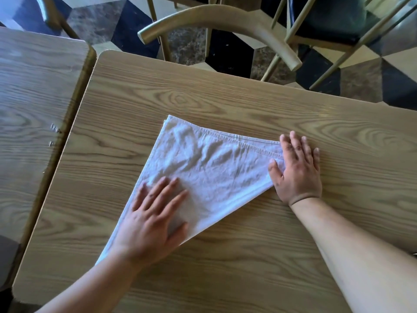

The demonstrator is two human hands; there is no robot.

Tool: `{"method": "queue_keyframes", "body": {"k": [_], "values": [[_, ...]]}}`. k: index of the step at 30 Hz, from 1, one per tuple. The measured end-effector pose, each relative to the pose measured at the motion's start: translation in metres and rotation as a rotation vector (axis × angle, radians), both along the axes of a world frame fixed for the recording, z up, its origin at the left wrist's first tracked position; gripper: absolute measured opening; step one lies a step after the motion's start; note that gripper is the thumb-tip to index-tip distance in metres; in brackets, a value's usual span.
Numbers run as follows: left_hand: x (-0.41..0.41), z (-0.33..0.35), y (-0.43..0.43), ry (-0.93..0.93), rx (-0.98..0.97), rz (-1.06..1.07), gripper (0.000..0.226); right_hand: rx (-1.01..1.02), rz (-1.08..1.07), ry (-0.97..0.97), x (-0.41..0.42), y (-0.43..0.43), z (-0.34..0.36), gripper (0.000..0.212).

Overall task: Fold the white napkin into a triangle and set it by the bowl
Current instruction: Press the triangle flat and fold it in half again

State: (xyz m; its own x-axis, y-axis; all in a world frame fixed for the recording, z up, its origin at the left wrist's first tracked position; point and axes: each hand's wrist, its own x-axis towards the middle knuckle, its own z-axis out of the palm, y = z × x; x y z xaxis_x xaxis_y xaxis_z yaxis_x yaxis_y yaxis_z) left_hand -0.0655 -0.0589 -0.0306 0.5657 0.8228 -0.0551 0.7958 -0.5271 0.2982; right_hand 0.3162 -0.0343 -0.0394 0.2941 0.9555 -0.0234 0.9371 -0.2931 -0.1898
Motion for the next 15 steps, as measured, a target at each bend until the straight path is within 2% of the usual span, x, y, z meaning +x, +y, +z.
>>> {"method": "queue_keyframes", "body": {"k": [4, 10, 15], "values": [[-0.052, 0.004, -0.017, 0.061, -0.006, 0.064, 0.075, -0.004, 0.003, -0.001, 0.001, 0.0, 0.0, 0.076], [-0.055, 0.003, -0.017, 0.063, 0.01, 0.084, 0.075, 0.07, -0.03, 0.056, -0.003, -0.003, 0.0, 0.08], [-0.056, 0.001, -0.017, 0.057, 0.024, 0.092, 0.075, 0.167, -0.28, 0.032, -0.001, -0.013, 0.003, 0.095]]}}
